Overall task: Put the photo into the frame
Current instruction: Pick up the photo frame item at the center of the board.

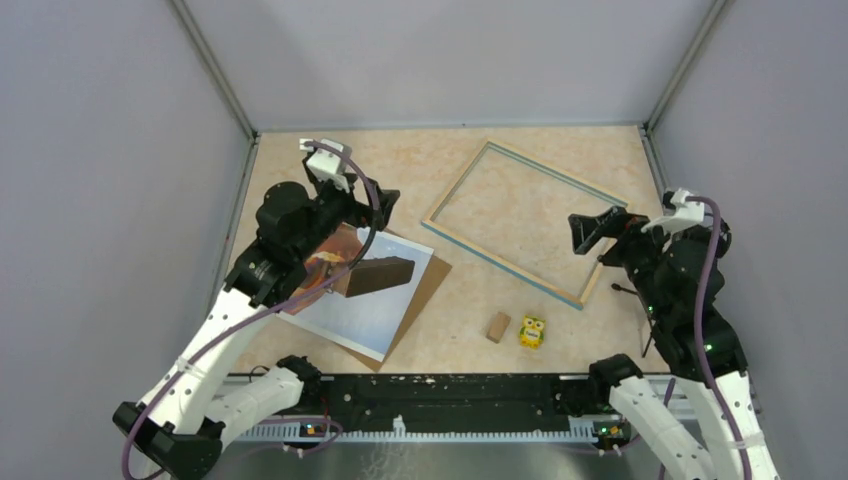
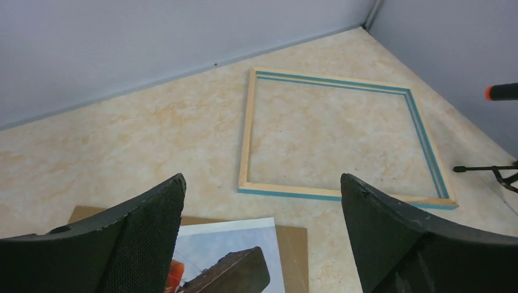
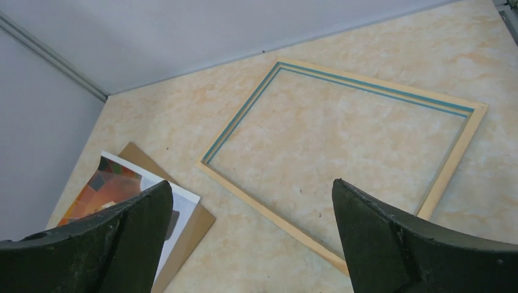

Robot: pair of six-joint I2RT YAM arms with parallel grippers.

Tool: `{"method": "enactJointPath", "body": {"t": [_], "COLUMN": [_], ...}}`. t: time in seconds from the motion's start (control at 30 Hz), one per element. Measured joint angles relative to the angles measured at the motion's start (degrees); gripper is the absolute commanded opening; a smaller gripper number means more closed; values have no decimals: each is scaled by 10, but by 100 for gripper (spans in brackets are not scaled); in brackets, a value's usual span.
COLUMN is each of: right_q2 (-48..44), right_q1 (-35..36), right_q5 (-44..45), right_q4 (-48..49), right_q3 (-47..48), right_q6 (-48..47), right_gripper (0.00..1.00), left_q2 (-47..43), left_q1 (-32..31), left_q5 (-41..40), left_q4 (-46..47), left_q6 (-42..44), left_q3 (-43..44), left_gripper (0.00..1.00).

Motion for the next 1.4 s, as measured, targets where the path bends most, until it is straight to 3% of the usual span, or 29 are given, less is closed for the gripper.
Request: {"method": "enactJointPath", "body": {"t": [0.17, 0.4, 0.63, 0.83, 1.07, 1.4], "right_q2": [35, 166, 337, 455, 544, 658], "right_q1": [0, 24, 229, 305, 318, 320], "right_q5": [-12, -96, -96, -141, -185, -229], "right_q4": [-2, 52, 159, 323, 485, 640], "right_q3": [0, -21, -58, -149, -231, -232], "right_q6": [1, 55, 147, 282, 401, 451], "right_gripper": [99, 99, 99, 98, 83, 65], "left_q2": [14, 16, 34, 71, 115, 127], "left_q1": [0, 0, 0, 0, 0, 1], "left_q5": [-54, -92, -125, -120, -97, -69], "left_q4": [-16, -51, -68, -69, -56, 0], "left_q6": [-27, -127, -256, -332, -390, -428], "left_q3": [-19, -106, -197, -238, -286, -333], "left_gripper": [98, 98, 98, 98, 98, 98]}}
